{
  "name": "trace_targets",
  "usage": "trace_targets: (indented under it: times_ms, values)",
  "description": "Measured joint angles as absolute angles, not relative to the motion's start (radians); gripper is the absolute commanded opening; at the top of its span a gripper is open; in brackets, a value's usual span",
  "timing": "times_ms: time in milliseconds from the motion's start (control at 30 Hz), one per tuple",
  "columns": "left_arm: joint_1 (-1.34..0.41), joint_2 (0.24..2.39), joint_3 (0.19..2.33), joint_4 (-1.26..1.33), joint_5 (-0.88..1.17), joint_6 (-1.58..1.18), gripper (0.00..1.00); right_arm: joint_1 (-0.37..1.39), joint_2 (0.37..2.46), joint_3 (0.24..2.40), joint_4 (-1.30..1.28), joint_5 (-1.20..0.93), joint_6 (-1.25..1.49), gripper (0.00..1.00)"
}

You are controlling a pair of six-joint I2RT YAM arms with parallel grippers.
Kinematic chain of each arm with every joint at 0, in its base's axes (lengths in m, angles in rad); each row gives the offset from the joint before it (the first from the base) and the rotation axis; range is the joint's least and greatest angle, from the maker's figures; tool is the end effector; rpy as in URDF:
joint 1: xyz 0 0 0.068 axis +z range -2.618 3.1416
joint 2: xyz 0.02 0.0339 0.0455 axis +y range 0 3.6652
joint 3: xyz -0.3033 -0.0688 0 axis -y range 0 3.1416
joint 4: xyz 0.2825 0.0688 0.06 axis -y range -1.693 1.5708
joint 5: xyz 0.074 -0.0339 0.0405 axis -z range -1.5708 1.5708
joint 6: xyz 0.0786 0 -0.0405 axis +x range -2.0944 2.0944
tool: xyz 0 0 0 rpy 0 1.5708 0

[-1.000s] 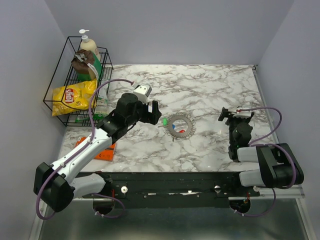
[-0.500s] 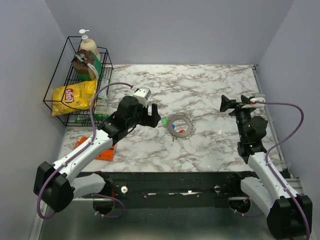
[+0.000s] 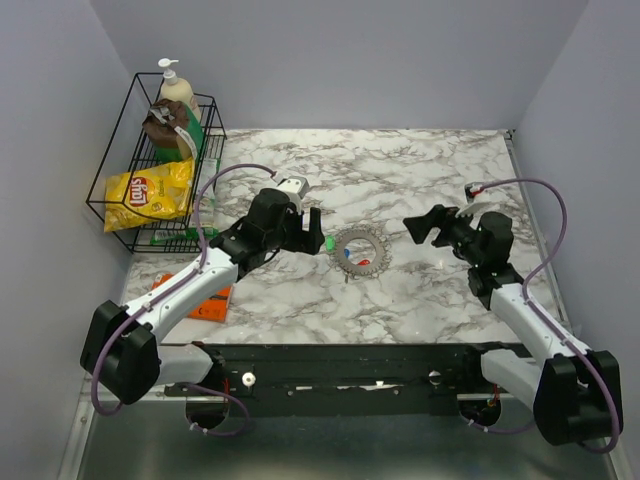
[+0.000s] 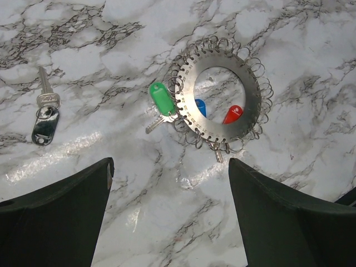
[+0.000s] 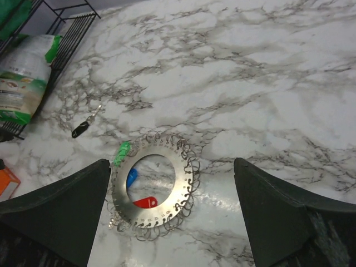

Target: Put the keys on the keyring

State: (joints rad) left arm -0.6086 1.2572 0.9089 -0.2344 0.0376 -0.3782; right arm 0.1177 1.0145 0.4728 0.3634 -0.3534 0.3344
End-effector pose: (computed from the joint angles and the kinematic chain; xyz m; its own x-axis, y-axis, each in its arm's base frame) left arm 0.2771 -0.1967 0.2780 -0.6400 -0.0037 -0.7683 0.3882 0.8614 -0.3275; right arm 0.2731 0.0597 0.2506 -0.3135 0.2730 -0.9095 -0.3658 0.8492 0.3810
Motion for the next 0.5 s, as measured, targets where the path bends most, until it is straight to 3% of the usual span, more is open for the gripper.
trace_targets:
  times_ms: [167, 267, 300, 500]
  values:
    - [-0.609, 1.275, 0.909, -0.235, 0.038, -0.387, 0.93, 0.133, 1.122, 0.528, 0.29, -0.367, 0.369, 0.99]
    - [-0.609, 1.292, 0.91, -0.239, 0.039, -0.39, 0.93, 0.164, 1.179, 0.561, 0.236, -0.358, 0.366, 0.92]
    - [-0.609, 1.297, 0.912, -0.244, 0.039, -0.39, 0.93, 0.175, 1.201, 0.574, 0.22, -0.356, 0.364, 0.84]
    - [-0.609, 1.326, 0.927, -0.261, 0.048, -0.395, 0.93, 0.21, 1.344, 0.655, 0.159, -0.365, 0.361, 0.72]
